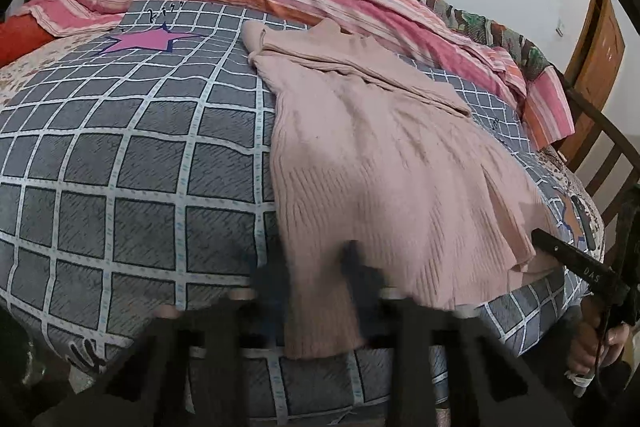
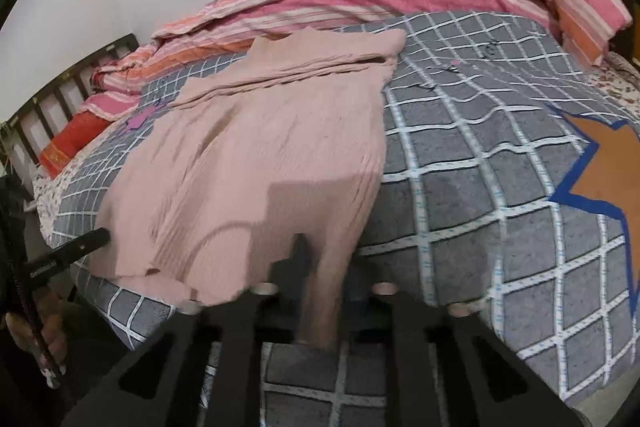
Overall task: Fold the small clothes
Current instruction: 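Grasp the sweater hem with the right gripper while the left gripper grasps it too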
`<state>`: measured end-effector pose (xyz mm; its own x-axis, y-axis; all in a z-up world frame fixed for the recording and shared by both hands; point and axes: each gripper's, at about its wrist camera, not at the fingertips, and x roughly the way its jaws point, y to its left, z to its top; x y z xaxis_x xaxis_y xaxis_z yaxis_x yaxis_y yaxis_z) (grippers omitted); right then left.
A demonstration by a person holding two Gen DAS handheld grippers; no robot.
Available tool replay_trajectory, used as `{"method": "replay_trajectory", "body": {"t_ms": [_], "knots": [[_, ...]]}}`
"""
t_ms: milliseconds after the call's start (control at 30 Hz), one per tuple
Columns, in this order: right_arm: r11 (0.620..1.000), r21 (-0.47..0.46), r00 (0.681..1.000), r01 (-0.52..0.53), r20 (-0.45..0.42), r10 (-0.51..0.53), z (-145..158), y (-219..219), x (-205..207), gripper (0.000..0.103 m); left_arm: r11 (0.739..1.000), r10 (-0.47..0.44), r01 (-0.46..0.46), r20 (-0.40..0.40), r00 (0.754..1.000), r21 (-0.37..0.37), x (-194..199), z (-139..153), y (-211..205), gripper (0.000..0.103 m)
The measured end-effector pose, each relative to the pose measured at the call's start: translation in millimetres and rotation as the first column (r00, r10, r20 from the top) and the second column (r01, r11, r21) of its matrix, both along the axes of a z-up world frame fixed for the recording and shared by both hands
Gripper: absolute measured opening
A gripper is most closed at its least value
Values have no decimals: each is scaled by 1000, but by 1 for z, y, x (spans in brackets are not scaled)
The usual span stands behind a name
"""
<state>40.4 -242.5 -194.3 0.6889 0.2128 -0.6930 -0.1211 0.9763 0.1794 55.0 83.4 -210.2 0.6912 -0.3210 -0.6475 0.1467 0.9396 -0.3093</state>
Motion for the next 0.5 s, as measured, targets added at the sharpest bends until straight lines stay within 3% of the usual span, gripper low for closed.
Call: {"method": "replay_trajectory", "body": {"t_ms": [67,133,233,367,500], "knots": [[1000,-24,998,10,64,-9,9,-3,-8,5,1000,8,-8,23,1000,-30,-2,5,8,7],[996,54,993,75,86,-79,16,-24,-13,4,997,58,-56,40,998,-55,-3,8,23,7],[990,71,992,120,20,-122,6,-40,-9,4,992,63,-63,-2,998,-110,0,2,37,7],[996,21,996,85,23,-85,5,-28,-9,6,998,21,-23,-32,999,-57,-1,-4,24,8],[996,46,997,74,6,-75,1,-28,-12,12,996,-7,1,-70,998,-90,-3,-10,23,20]]}}
